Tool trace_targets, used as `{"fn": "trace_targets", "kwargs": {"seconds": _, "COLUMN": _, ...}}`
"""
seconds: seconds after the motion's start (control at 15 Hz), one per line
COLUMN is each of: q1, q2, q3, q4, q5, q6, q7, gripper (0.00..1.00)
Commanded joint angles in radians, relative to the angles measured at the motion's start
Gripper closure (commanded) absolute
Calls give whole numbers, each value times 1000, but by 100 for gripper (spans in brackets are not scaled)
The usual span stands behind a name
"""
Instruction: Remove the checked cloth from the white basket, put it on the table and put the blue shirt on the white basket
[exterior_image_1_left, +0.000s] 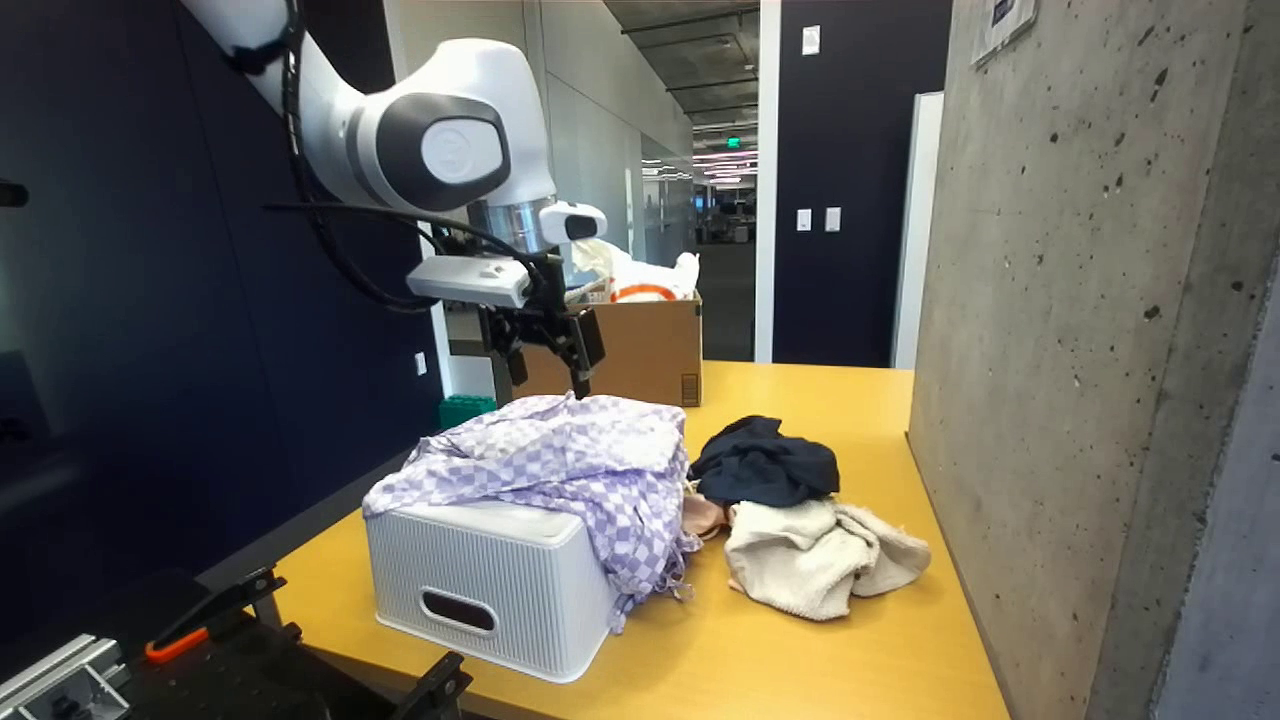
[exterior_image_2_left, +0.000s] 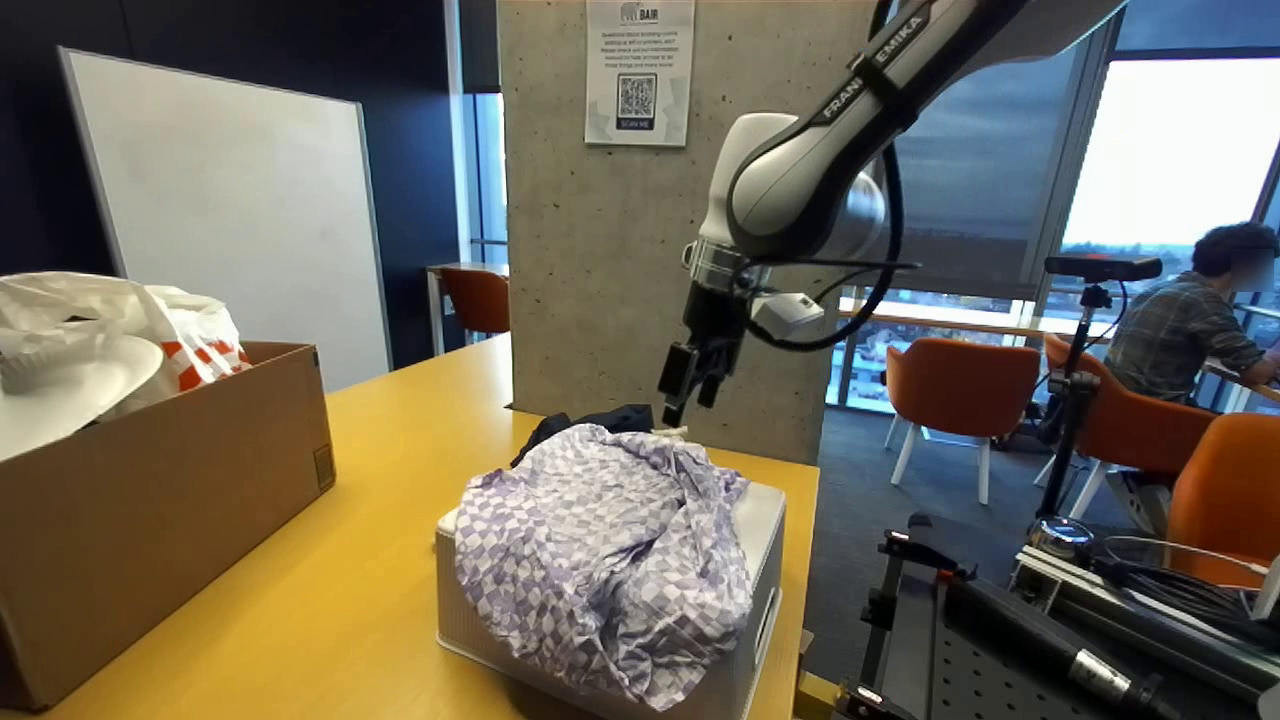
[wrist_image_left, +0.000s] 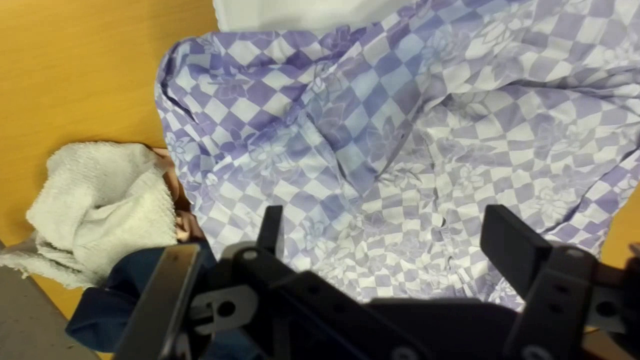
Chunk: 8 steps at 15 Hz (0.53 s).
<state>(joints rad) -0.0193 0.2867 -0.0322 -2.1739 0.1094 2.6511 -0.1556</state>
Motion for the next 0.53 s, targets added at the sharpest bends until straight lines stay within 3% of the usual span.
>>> {"fn": "trace_targets", "kwargs": {"seconds": 0.0, "q1": -21, "q2": 135, "q3": 43, "q4": 144, "q5": 5, "q6": -47, "q7": -3, "gripper": 0}}
{"fn": "trace_targets", "kwargs": {"seconds": 0.4, "q1": -45, "q2": 227, "q3": 64, "q4": 246, "q5": 12, "q6": -144, "q7": -3, "gripper": 0}}
{"fn": "trace_targets", "kwargs": {"seconds": 0.47, "q1": -48, "q2": 233, "q3": 62, "q4": 258, "q5": 11, "q6": -168, "q7": 1, "gripper": 13}}
